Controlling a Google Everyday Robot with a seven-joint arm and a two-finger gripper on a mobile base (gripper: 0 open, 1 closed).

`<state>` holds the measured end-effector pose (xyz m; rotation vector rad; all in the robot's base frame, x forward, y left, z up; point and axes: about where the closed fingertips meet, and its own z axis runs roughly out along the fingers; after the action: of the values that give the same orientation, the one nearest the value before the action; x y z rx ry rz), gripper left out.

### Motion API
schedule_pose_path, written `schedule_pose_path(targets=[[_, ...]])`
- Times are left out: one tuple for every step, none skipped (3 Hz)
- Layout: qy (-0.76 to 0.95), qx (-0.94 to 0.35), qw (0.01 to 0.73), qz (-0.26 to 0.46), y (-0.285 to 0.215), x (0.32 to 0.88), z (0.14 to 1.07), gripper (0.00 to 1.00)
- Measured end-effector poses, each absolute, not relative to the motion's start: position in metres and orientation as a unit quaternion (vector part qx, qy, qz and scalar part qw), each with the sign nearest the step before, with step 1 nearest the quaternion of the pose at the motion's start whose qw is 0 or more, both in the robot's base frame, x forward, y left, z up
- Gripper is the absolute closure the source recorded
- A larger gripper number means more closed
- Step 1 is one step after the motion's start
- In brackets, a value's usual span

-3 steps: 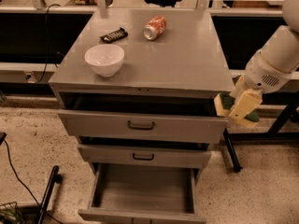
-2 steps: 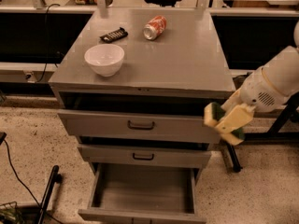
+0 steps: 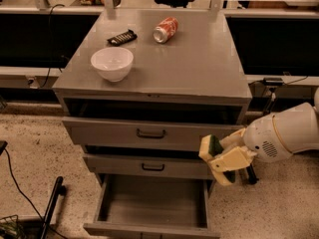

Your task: Place sponge into bottom drawer

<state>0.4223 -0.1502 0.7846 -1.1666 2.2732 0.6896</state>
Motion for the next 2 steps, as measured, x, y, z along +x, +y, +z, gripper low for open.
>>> schedule_pose_path(targets=[[0.823,-0.433,0.251,0.270,-0.144,0.431,0.765,1.00],[0.808,-0.446,0.254,0.291,-0.140,0.425,0.698,1.00]])
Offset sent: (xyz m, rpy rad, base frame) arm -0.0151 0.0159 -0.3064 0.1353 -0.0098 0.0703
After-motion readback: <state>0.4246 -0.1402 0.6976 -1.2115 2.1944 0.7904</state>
